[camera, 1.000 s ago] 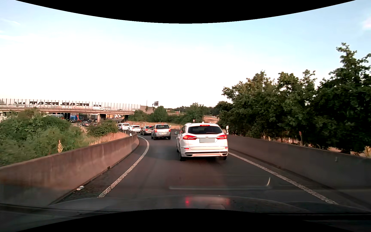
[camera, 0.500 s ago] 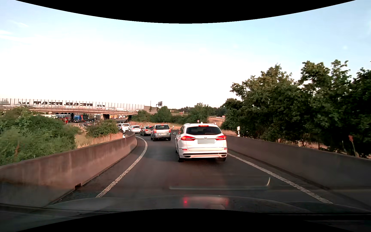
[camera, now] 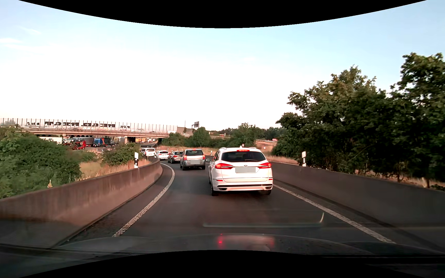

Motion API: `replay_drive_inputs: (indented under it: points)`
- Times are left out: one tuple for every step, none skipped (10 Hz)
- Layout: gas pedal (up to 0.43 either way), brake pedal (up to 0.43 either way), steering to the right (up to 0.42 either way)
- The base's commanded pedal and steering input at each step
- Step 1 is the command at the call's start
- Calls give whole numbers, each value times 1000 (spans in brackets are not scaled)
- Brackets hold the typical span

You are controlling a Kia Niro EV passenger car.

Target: Follow the waypoints while adhering to traffic rules and regulations

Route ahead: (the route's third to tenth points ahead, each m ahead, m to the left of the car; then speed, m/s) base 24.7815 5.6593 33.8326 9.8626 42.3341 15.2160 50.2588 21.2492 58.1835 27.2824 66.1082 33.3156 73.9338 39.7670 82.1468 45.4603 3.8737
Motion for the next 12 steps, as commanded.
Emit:
replay_drive_inputs:
  points:
    - [0,152,-84]
    - [0,146,-84]
    - [0,146,-84]
    - [0,152,-84]
    - [0,165,-84]
    - [0,189,-84]
    - [0,207,-84]
    - [0,220,-84]
    - [0,220,-84]
    - [0,226,-83]
    - [0,226,-80]
    - [0,232,-71]
